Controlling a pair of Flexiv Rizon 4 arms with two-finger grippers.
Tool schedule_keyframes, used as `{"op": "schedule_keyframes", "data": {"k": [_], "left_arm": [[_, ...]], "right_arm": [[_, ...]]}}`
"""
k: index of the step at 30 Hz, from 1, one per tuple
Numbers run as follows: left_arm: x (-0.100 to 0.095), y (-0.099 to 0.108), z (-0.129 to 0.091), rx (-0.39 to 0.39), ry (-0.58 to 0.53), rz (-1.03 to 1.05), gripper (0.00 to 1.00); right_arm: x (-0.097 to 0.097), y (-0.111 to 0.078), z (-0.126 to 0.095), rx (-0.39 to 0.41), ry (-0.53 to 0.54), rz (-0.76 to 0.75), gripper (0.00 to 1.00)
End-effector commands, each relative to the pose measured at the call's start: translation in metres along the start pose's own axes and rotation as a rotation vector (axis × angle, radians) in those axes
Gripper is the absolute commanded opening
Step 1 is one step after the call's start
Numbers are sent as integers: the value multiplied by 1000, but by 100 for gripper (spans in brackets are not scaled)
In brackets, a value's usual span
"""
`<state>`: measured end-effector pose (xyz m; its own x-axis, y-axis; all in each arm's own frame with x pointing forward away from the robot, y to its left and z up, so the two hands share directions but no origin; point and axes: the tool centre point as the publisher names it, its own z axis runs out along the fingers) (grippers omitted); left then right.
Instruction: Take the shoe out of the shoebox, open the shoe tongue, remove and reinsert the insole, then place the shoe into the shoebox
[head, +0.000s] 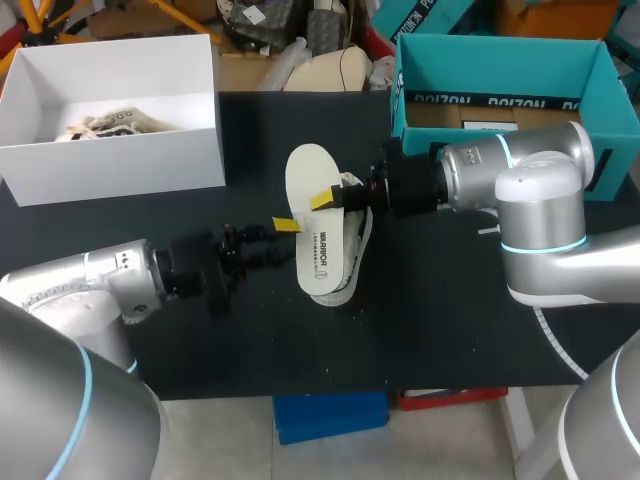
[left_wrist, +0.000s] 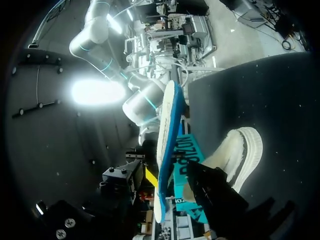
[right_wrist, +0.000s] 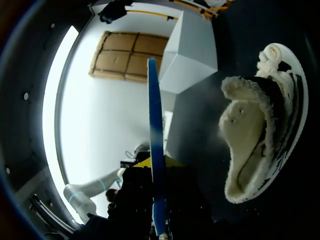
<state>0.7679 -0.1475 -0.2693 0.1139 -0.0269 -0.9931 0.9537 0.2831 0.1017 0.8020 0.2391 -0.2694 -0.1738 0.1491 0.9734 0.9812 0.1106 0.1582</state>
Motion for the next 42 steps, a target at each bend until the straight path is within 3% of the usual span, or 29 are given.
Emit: {"op": "schedule_keyframes", "data": {"k": [1,12,19,21,23,24,31,32,33,42], "left_arm": [[3,5,12,5,0,2,48],[3,12,26,10,-3,22,44],[3,13,31,24,-8,24,35],[4,13,33,30,-10,24,28],[5,14,35,34,-10,24,13],[5,14,35,35,-10,23,0],[5,16,36,39,-22,17,0],[5,16,35,40,-25,11,0],[5,15,33,41,-25,9,0],[15,3,7,99,139,-35,0]], "right_arm": [[0,0,1,-1,-1,1,0],[0,0,1,-1,-1,1,0],[0,0,1,-1,-1,1,0],[0,0,1,-1,-1,1,0],[0,0,1,-1,-1,1,0],[0,0,1,-1,-1,1,0],[0,0,1,-1,-1,1,0],[0,0,0,-1,-2,2,41],[1,1,-1,-5,-5,6,100],[-4,-3,-30,-72,-111,7,100]]}}
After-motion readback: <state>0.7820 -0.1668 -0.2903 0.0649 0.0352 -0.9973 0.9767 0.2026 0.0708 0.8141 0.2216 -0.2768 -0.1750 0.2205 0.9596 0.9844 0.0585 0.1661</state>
